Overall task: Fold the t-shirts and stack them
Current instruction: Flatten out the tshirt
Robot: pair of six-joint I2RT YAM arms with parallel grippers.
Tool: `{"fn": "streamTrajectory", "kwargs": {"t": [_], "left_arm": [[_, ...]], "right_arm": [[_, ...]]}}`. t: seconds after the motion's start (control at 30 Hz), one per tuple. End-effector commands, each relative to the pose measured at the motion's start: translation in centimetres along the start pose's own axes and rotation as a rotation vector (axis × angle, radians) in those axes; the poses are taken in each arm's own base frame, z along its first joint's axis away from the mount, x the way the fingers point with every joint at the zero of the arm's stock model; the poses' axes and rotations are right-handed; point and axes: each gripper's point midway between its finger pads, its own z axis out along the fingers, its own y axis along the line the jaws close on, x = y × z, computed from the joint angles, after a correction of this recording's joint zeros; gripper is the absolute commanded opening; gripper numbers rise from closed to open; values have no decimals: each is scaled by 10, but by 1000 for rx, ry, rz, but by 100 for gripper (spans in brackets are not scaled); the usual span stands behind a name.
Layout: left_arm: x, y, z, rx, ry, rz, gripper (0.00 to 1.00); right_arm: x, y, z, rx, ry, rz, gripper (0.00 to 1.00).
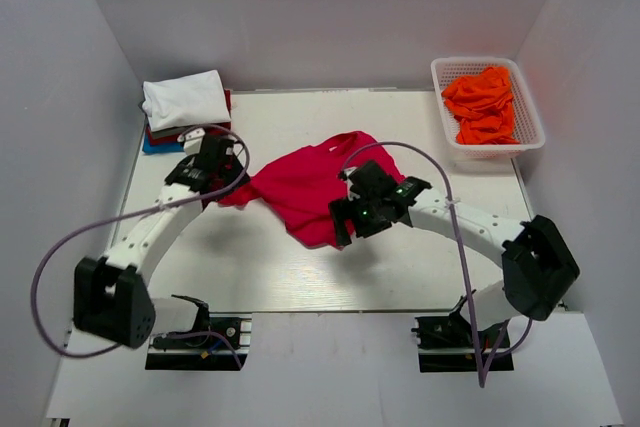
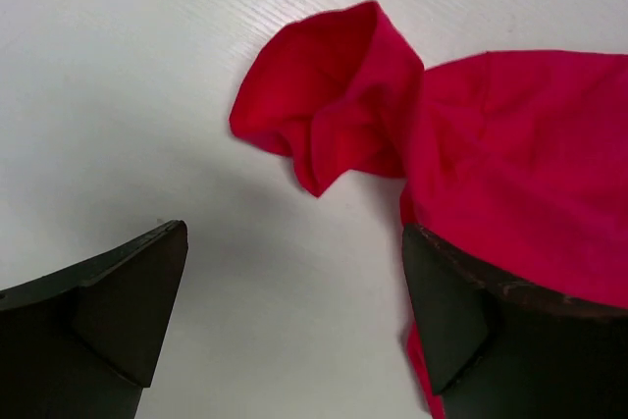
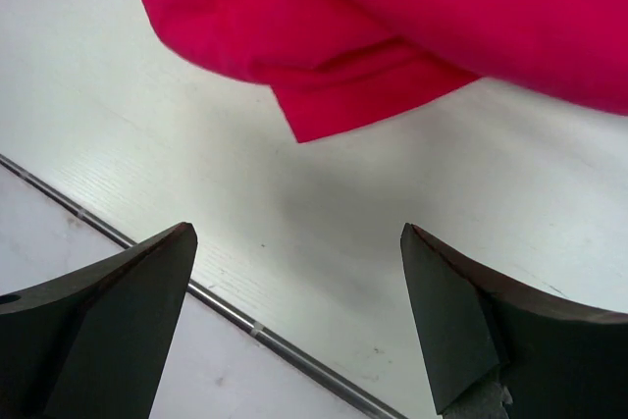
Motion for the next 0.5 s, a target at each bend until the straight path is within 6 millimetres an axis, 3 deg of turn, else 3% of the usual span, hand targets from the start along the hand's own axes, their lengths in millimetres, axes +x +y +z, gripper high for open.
{"fn": "streamTrajectory", "kwargs": {"t": [0.0,0.07,0.1,0.2,0.33,0.47], "left_arm": [[18,17,-32,57,43,-72,100],[24,27,-33,57,35,-103,100],[32,38,-25,23,51,-122,100],[35,46,-7,-31,69,-131,100],[31,33,19,-29,99,-138,100],[-2,12,36,15,18,-84,100]], "right_arm": [[1,15,9,8,4,-41,90],[3,20,21,48,22,-76,90],[2,23,25,45,18,-78,90],[-1,20,41,100,4,-90,90],[-5,10,54,187,5,-53,87],[-2,-4,63,267,12,-15,84]]}}
